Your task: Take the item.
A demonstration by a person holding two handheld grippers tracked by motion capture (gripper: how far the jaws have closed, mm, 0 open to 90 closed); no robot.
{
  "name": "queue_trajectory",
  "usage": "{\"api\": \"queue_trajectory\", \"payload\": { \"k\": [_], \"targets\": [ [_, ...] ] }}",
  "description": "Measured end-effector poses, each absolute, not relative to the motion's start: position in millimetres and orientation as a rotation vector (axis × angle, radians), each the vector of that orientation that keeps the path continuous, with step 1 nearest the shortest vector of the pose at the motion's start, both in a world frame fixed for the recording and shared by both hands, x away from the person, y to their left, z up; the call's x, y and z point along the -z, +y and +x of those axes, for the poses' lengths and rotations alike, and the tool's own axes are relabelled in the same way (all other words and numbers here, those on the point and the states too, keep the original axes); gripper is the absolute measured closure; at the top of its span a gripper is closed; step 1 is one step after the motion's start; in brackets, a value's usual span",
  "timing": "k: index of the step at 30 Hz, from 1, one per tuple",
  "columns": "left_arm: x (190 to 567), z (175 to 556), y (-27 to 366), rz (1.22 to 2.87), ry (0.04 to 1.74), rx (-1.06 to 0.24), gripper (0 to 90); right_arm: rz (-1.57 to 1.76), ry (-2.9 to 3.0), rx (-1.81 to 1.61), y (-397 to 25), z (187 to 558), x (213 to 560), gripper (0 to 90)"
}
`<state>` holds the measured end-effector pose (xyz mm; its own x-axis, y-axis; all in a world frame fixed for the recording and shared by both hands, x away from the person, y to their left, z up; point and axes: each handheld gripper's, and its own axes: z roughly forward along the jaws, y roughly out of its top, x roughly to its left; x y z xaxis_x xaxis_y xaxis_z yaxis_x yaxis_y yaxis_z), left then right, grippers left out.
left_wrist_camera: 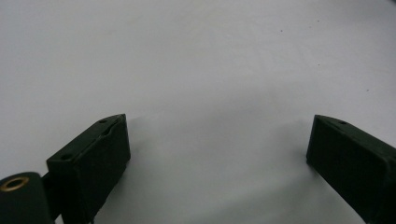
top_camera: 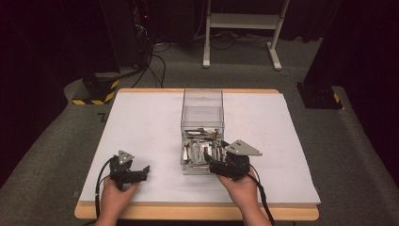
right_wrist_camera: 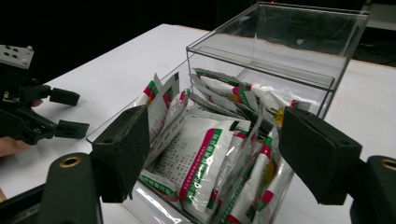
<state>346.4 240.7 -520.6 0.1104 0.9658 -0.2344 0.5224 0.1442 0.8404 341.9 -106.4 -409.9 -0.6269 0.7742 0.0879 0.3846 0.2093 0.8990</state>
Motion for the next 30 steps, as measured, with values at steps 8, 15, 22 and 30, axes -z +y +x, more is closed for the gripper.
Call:
{"api": "queue_trajectory", "payload": {
  "k": [8,15,22,30],
  "targets": [
    [520,345,241,1.512,1.521,-0.626,8.5,1.063,2.140,-1.396,-94,341,414,30.2],
    [520,345,241,1.521,1.515,-0.626,9.2,1.044,2.165,-1.366,-83,340,419,32.6],
    [520,344,241,1.525,1.509,-0.624,10.2,1.061,2.198,-1.373,-77,339,425,42.0],
    [520,344,241,1.520,1.508,-0.624,10.7,1.074,2.229,-1.372,-74,339,429,54.1]
  ]
}}
